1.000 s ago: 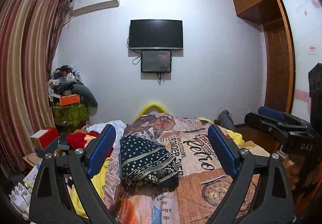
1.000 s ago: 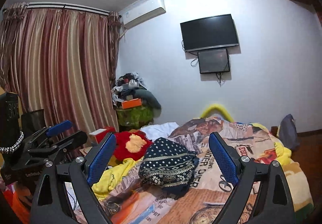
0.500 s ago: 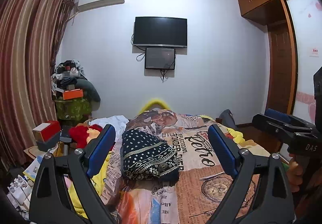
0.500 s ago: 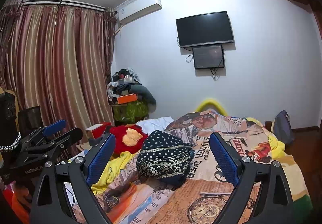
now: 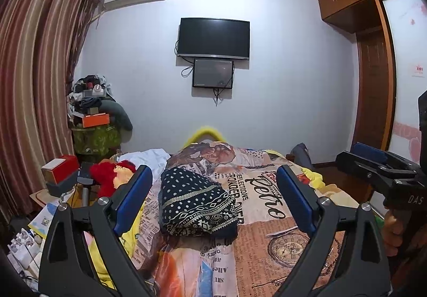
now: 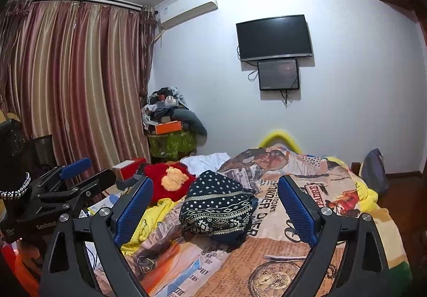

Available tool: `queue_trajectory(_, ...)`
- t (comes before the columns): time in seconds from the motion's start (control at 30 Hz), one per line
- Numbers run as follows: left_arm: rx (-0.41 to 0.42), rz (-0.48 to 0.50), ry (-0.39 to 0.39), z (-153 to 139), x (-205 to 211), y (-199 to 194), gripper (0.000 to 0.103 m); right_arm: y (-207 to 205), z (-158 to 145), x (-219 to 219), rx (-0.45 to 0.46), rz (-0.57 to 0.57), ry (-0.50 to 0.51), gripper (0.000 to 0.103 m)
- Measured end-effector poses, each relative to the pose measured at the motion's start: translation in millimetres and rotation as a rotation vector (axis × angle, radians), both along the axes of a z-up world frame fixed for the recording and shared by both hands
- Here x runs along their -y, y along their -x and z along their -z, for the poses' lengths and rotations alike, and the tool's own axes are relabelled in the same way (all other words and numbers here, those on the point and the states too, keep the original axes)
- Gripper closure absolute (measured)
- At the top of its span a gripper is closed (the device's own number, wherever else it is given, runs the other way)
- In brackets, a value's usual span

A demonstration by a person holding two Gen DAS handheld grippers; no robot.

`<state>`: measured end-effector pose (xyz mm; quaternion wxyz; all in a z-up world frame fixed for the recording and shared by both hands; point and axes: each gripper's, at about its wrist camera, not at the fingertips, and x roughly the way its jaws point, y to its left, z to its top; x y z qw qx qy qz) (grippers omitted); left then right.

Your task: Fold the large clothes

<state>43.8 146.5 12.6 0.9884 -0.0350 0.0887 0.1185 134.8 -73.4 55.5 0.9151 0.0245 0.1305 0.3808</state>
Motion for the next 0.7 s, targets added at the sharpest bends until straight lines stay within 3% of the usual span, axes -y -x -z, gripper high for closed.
queue_trajectory(0.33, -0.003, -0.008, 0.002, -1, 0, -4, 0.001, 0, 0, -2, -0.002, 0.005, 0.001, 0.009)
queue_trajectory(0.43, -0.007, -0.005, 0.006, 0, 0, -7, 0.0, 0, 1, -1, 0.009, 0.029, 0.004, 0.001)
queue_trajectory(0.7, -0.026, 0.012, 0.026, 3, -3, -10, 0.0, 5, 3, -1, 0.061, 0.062, 0.003, 0.0)
